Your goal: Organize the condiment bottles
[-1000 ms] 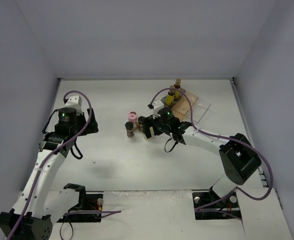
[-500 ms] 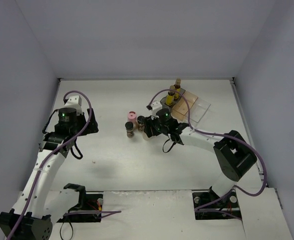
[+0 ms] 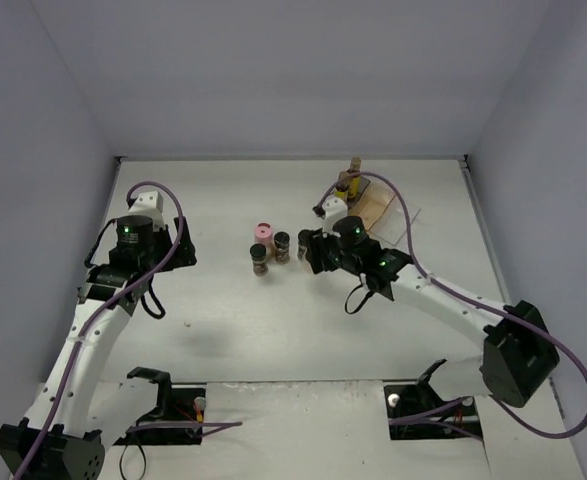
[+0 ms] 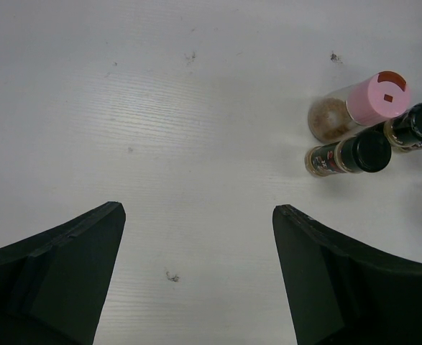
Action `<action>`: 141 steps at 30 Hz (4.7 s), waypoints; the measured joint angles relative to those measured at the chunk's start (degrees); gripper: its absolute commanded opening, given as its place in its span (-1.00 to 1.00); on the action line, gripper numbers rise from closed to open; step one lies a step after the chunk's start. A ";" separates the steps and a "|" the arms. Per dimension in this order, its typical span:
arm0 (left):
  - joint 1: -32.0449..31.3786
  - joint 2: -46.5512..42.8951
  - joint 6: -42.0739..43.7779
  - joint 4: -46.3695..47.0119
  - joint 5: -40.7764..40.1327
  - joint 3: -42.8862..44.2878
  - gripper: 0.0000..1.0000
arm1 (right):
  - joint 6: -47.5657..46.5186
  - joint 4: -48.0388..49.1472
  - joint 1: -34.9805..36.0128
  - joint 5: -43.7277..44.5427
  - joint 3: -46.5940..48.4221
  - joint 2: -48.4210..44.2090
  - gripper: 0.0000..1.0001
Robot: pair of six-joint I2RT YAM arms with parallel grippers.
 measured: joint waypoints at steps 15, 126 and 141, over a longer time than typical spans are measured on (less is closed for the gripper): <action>0.04 0.00 -0.02 0.00 0.00 0.00 0.71 | -0.76 -3.23 -22.80 8.41 12.15 -1.46 -0.90; 0.44 -0.44 -0.28 0.00 0.68 0.00 0.71 | -3.56 -7.50 3.43 -0.70 47.69 40.15 -0.70; 0.44 -0.52 -0.28 0.00 0.68 0.00 0.71 | -7.06 -6.03 -3.34 6.73 42.64 31.19 -0.79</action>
